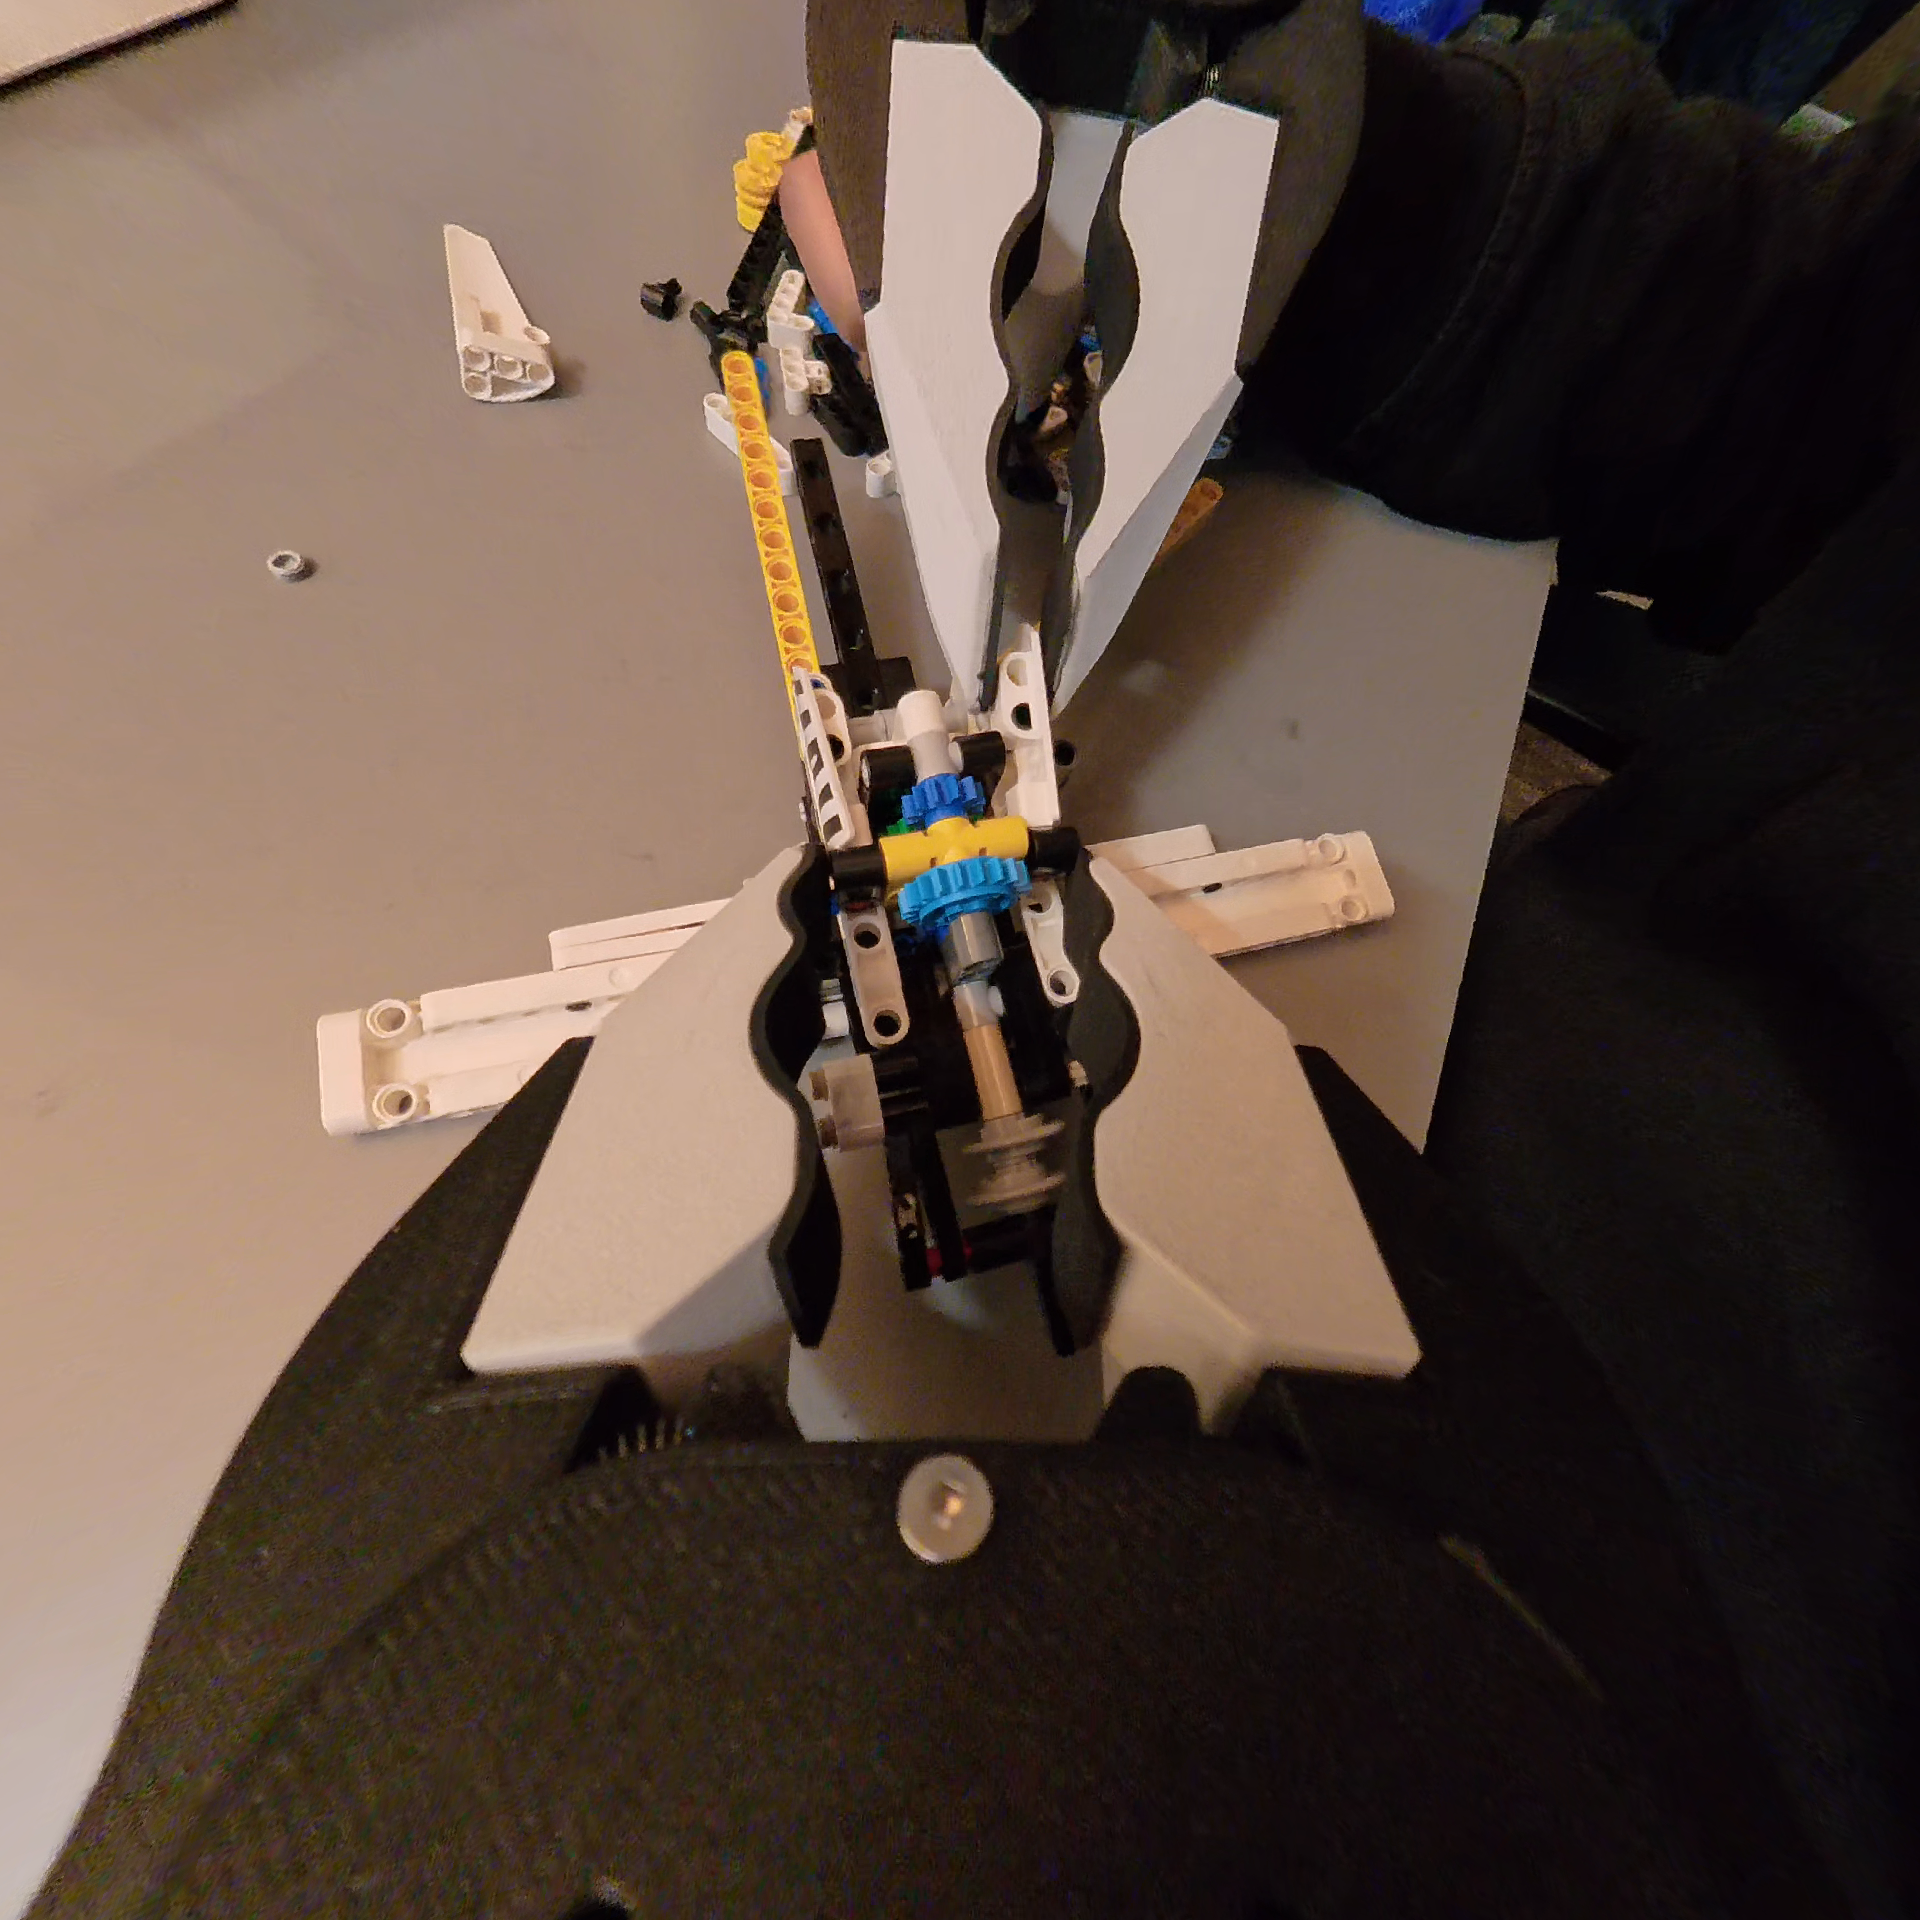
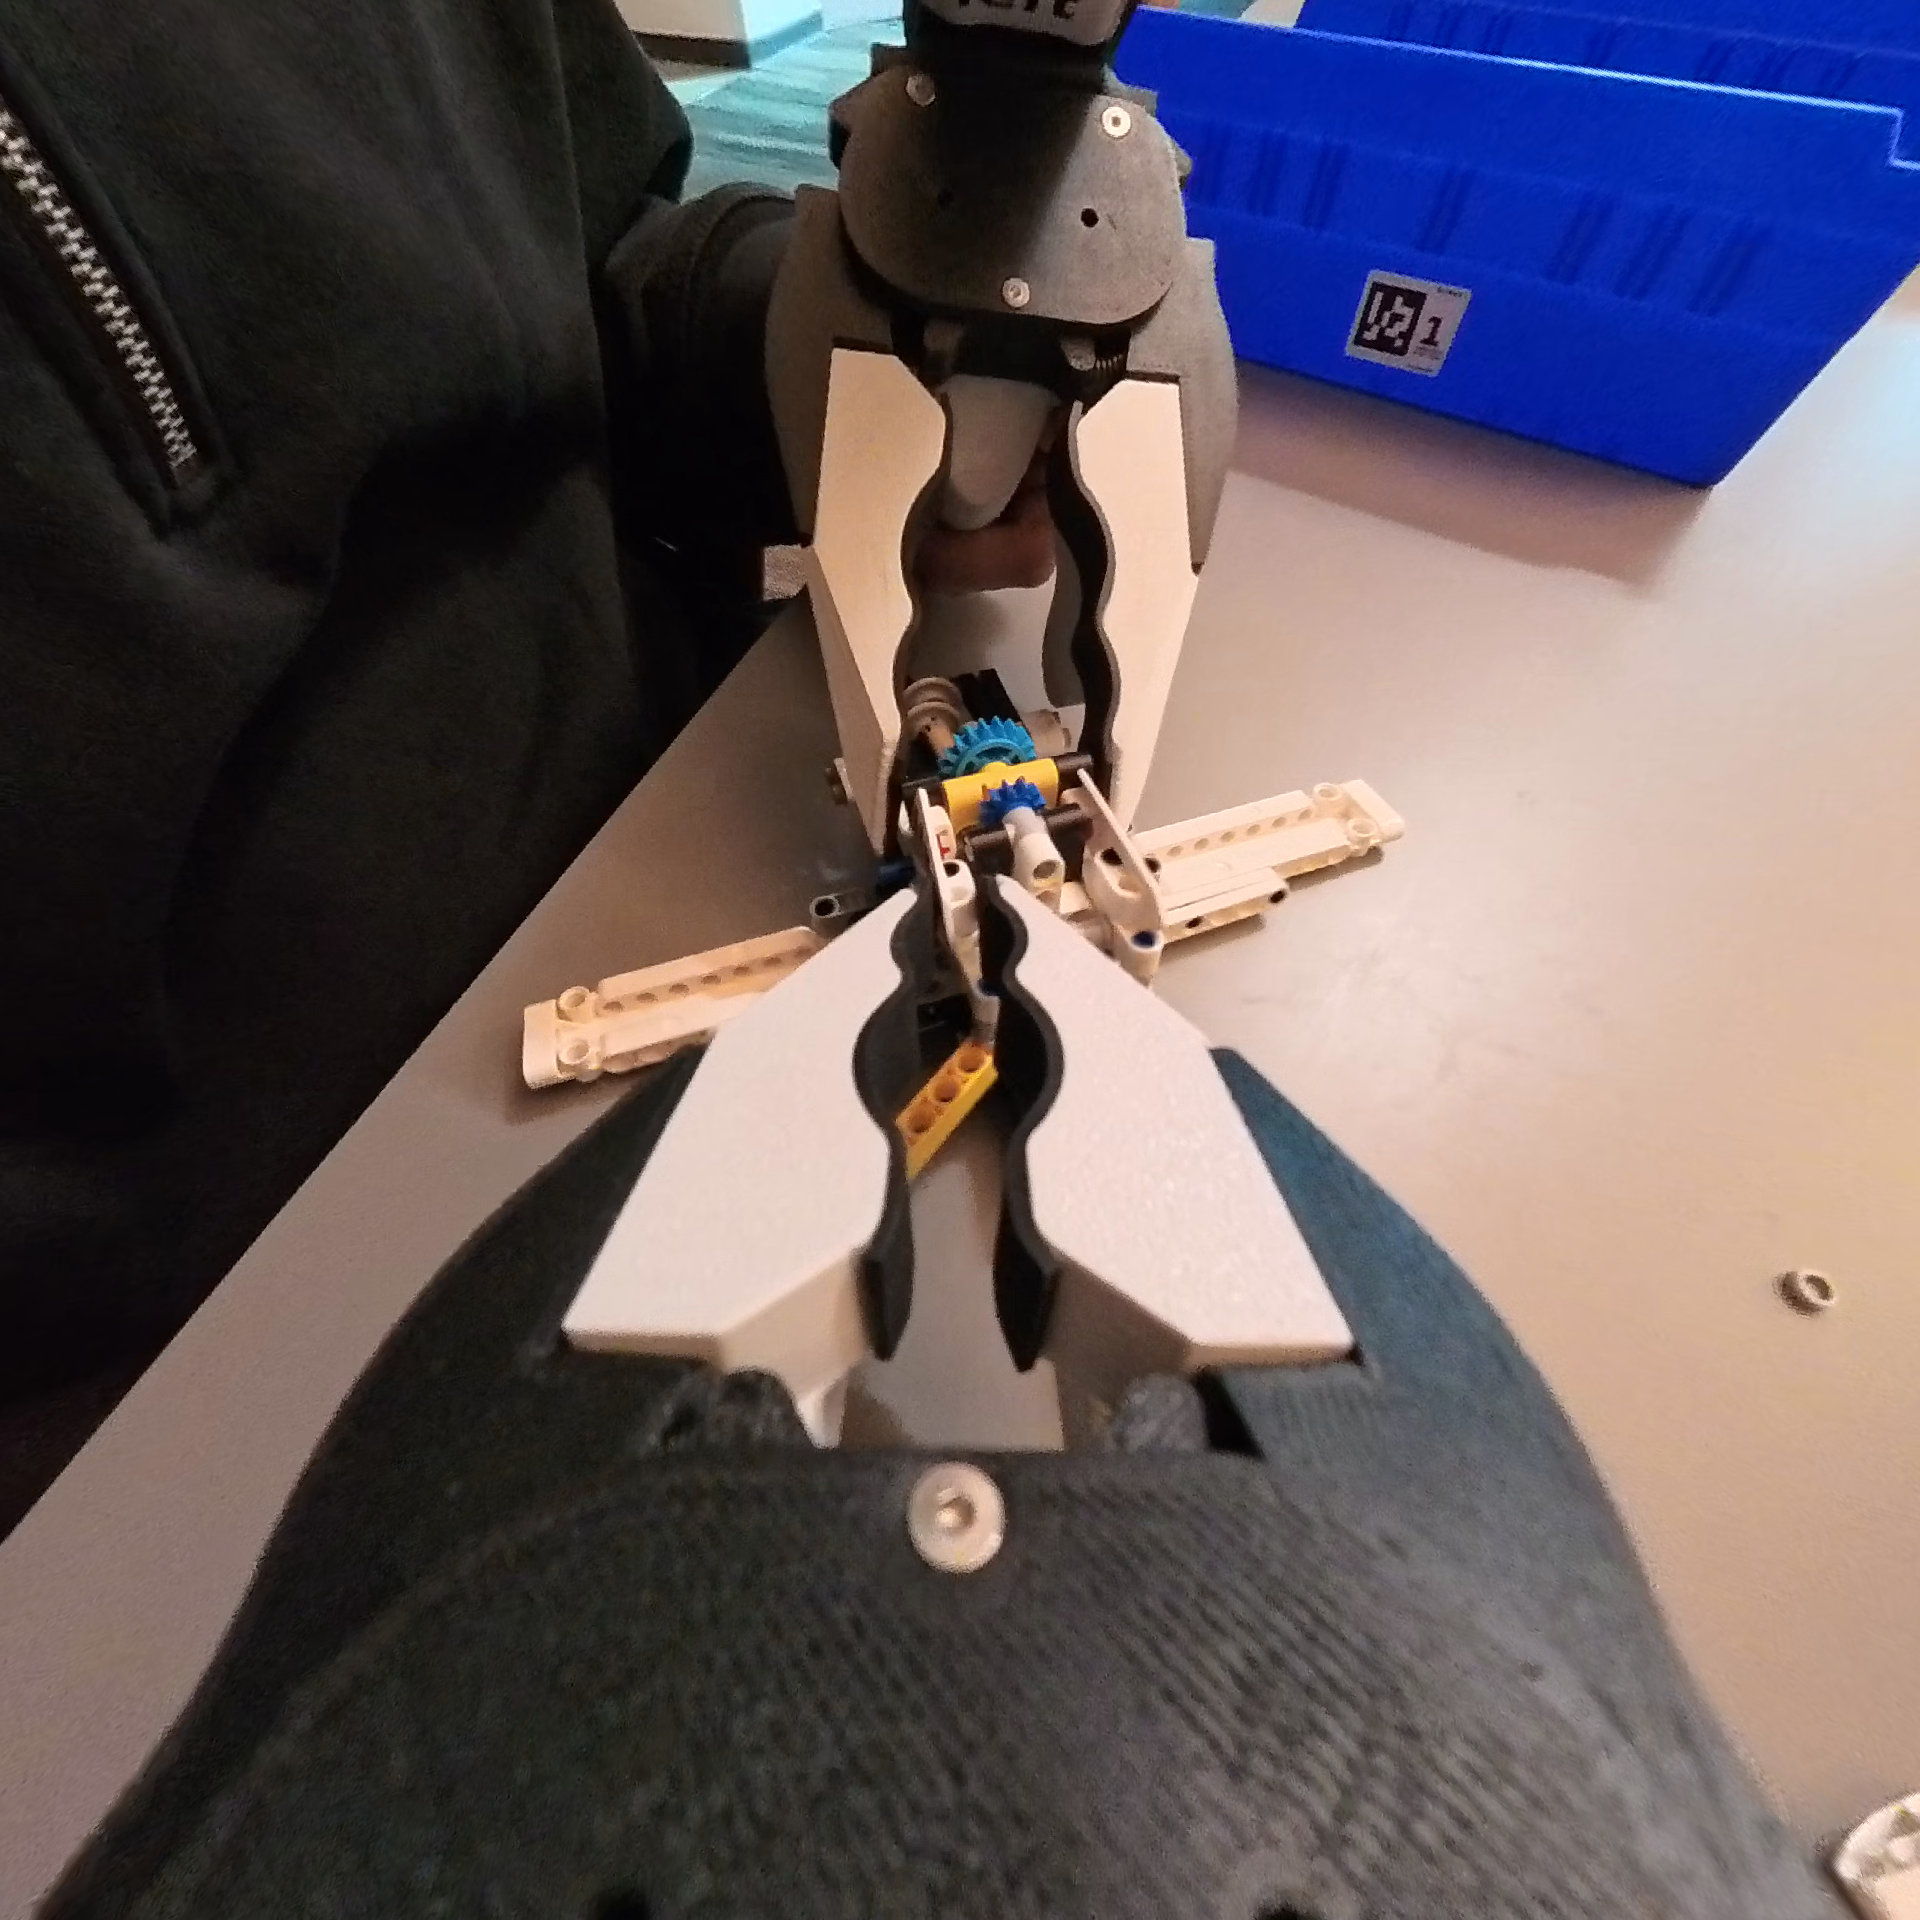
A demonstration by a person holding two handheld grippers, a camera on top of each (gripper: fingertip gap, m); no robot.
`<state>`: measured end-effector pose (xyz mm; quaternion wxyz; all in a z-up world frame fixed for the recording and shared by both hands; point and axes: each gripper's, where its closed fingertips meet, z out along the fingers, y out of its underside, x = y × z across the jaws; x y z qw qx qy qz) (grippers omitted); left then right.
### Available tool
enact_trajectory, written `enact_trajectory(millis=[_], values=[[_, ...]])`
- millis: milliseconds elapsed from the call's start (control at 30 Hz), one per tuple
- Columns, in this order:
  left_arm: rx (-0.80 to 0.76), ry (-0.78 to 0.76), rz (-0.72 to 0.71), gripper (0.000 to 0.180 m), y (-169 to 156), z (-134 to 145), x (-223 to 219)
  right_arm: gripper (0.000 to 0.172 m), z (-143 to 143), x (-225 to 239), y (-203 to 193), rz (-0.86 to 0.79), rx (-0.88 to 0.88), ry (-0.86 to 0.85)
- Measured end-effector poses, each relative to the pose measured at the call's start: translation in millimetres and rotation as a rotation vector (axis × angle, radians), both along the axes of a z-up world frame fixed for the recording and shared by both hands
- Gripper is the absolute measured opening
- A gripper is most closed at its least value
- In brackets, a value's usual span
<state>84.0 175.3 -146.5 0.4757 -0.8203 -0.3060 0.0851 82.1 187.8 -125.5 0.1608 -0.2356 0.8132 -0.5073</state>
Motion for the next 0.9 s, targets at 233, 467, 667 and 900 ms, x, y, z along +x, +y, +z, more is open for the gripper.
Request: enact_trajectory(millis=[233, 467, 667, 900], values=[[0.002, -0.019, 0.045, 0.042, -23.5, 0.0, -2.7, 0.006, 19.2, -34.3, 16.6, -0.113, -0.062, -0.028], [-0.009, -0.006, 0.062, 0.043, -25.7, 0.1, -7.2, 0.006, 23.3, -46.2, 23.1, -0.168, -0.076, -0.021], [-0.018, 0.043, 0.167, 0.043, -40.3, 2.1, -23.9, 0.006, 21.8, -43.6, 16.1, -0.168, -0.091, -0.114], [-0.150, 0.168, 0.455, 0.052, -92.6, 13.7, -61.8, 0.005, 58.0, -45.8, 13.5, -0.180, -0.225, -0.357]])
